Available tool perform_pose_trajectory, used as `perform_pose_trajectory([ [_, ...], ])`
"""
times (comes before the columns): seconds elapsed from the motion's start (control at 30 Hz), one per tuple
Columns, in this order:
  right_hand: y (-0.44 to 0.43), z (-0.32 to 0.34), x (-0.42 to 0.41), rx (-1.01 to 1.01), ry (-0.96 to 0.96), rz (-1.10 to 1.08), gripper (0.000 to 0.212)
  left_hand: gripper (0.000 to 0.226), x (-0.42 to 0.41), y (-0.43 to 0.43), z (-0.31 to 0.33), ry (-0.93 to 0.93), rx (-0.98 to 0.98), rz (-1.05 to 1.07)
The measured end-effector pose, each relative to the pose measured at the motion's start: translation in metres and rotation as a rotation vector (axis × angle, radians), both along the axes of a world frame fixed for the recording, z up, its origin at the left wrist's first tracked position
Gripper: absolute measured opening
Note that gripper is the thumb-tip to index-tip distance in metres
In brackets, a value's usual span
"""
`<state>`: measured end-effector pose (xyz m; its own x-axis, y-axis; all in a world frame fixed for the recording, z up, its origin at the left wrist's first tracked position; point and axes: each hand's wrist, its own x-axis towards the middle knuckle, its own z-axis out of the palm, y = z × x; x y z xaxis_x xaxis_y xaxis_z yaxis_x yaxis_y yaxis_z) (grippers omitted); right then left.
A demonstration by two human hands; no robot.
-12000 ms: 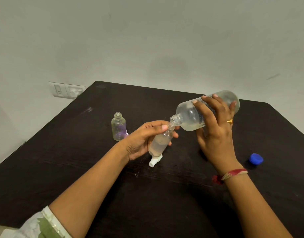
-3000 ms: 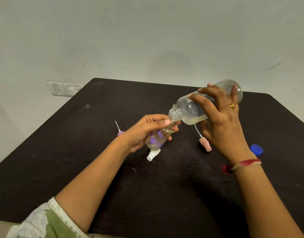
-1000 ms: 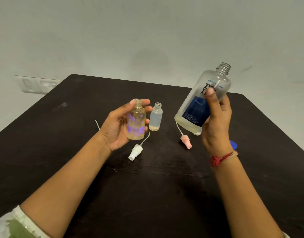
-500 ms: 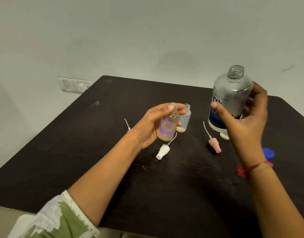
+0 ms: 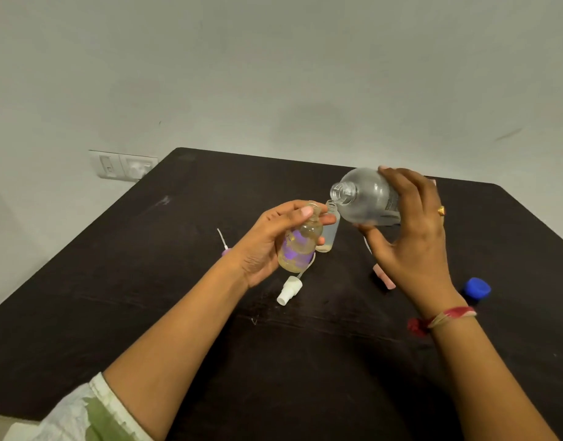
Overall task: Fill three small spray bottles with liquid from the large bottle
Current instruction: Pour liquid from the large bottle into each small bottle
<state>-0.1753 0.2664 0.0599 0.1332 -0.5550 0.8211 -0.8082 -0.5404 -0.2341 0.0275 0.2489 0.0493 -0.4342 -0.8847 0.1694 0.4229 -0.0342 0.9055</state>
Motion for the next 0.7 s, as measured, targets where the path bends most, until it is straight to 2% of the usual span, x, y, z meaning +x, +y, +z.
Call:
perform_pose_trajectory([
  [0.1, -0.0004, -0.0005, 0.0003, -0.016, 0.069, -0.042, 0.073, 0.024, 0.0001, -0.0007, -0.0009, 0.003, -0.016, -0.031],
  [0.4, 0.0022, 0.0064, -0.0004, -0.059, 0.215, -0.114, 0.076, 0.02, -0.0022, 0.003, 0.0008, -0.02, 0.007, -0.057],
  [0.7, 0.0045, 0.0091, 0.0021, -0.073, 0.248, -0.092, 0.074, 0.023, -0.0012, 0.0014, -0.004, -0.047, 0.033, -0.091],
])
